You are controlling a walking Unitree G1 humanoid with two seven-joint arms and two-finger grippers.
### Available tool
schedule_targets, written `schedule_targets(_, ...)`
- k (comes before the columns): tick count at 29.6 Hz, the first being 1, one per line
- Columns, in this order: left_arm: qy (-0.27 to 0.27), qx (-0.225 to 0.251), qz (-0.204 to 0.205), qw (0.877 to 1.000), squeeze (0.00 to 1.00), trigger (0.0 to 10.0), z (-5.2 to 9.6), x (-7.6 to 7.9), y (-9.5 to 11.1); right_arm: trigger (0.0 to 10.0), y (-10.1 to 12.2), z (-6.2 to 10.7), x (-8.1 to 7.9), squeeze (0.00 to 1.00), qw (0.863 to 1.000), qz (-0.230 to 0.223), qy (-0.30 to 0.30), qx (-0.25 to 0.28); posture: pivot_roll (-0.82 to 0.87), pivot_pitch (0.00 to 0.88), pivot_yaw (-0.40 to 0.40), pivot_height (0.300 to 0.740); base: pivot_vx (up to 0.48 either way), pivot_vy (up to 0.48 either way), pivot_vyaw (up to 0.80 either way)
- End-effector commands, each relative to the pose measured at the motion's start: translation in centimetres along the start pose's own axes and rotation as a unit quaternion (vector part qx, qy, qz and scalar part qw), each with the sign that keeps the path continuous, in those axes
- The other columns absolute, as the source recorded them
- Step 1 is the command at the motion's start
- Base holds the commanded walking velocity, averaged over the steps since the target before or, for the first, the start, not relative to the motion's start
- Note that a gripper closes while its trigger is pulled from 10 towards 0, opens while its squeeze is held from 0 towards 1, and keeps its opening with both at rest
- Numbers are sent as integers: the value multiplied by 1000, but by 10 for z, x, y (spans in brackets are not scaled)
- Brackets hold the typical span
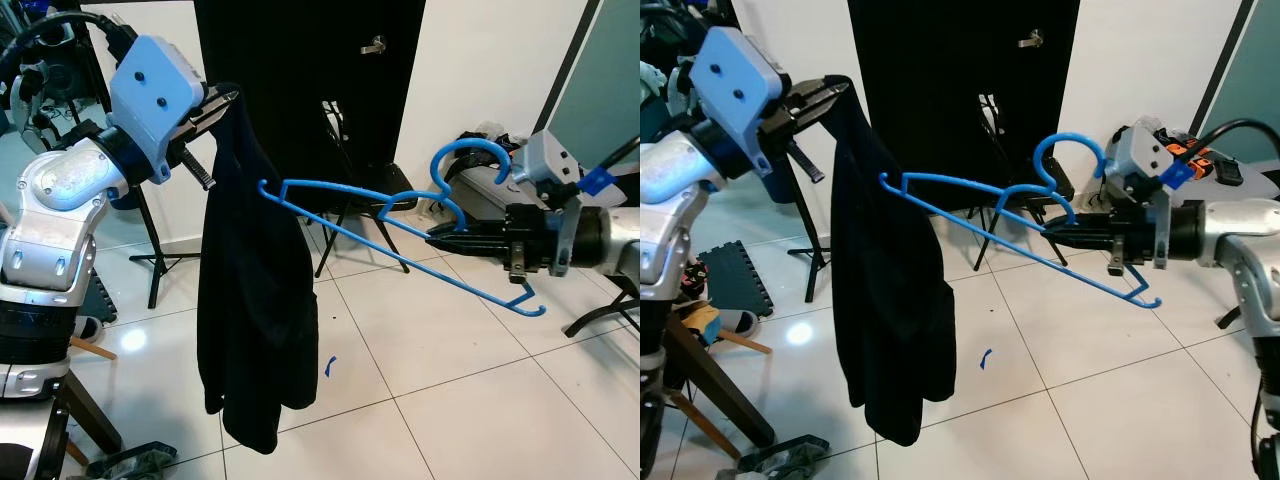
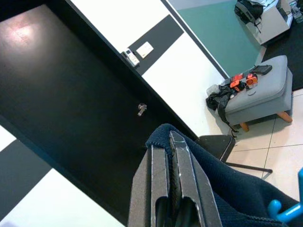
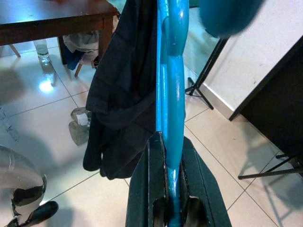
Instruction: Hang hanger
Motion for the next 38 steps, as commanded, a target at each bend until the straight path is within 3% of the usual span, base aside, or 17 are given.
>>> schedule_targets(1, -1, 24, -5, 1000, 0, 10000, -3, -3, 14, 10000, 5, -9, -3, 0, 1000, 11, 4, 8, -4, 0, 12, 740, 0, 0, 0)
schedule_targets(8, 2, 48, 8, 999, 0, 10000, -9, -1, 28, 10000, 3, -23, -8, 0, 1000, 13, 12, 13, -1, 0, 15, 740, 0, 0, 0)
schedule_targets(10, 8, 76, 30, 997, 0, 10000, -14, 3, 43, 10000, 1, -32, 3, 0, 1000, 12, -22, 10, -3, 0, 16, 740, 0, 0, 0)
schedule_targets(18, 11, 116, 73, 991, 0, 10000, -20, 10, 65, 10000, 3, -42, 24, 0, 996, 7, -85, 13, -7, 0, 17, 740, 0, 0, 0)
schedule_targets(21, -17, 140, 114, 983, 0, 10000, -20, 25, 78, 10000, 6, -50, 38, 0, 991, -4, -130, 26, -5, 0, 19, 740, 0, 0, 0)
schedule_targets(25, -34, 144, 129, 980, 0, 10000, -19, 32, 80, 10000, 8, -53, 42, 0, 989, -10, -144, 32, -4, 0, 21, 740, 0, 0, 0)
schedule_targets(26, -56, 148, 149, 976, 0, 10000, -18, 42, 82, 10000, 10, -56, 47, 0, 986, -19, -158, 41, -5, 0, 22, 740, 0, 0, 0)
schedule_targets(30, -82, 154, 185, 967, 0, 10000, -17, 58, 87, 10000, 14, -61, 55, 0, 981, -34, -184, 56, -2, 0, 20, 740, 0, 0, 0)
schedule_targets(31, -77, 163, 218, 959, 0, 10000, -17, 64, 92, 10000, 14, -63, 60, 0, 976, -45, -202, 60, -3, 0, 20, 740, 0, 0, 0)
schedule_targets(33, -77, 163, 218, 959, 0, 10000, -17, 64, 92, 10000, 14, -63, 60, 0, 976, -45, -202, 60, -3, 0, 20, 740, 0, 0, 0)
schedule_targets(34, -58, 176, 265, 946, 0, 10000, -18, 67, 99, 10000, 14, -66, 66, 0, 972, -57, -220, 67, -2, 0, 17, 740, 0, 0, 0)
schedule_targets(35, -58, 176, 265, 946, 0, 10000, -18, 67, 99, 10000, 14, -66, 66, 0, 972, -57, -220, 67, -2, 0, 17, 740, 0, 0, 0)
schedule_targets(36, -37, 191, 322, 927, 0, 10000, -21, 69, 106, 10000, 16, -70, 70, 0, 967, -68, -232, 76, 1, 0, 15, 740, 0, 0, 0)
schedule_targets(38, -37, 191, 322, 927, 0, 10000, -21, 69, 106, 10000, 16, -70, 70, 0, 967, -68, -232, 76, 1, 0, 15, 740, 0, 0, 0)
Point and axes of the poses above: a point about 5 cm out from each wrist's last joint towards the gripper, its own z axis pointing back from the gripper into the wrist, its own y axis along the axis of the wrist's last joint, x = y × z, the point moved 6 cm from there along -z, pointing out of the wrist towards the gripper, and after that the axes turned 12 degrees about -z, right-handed, at the moved point
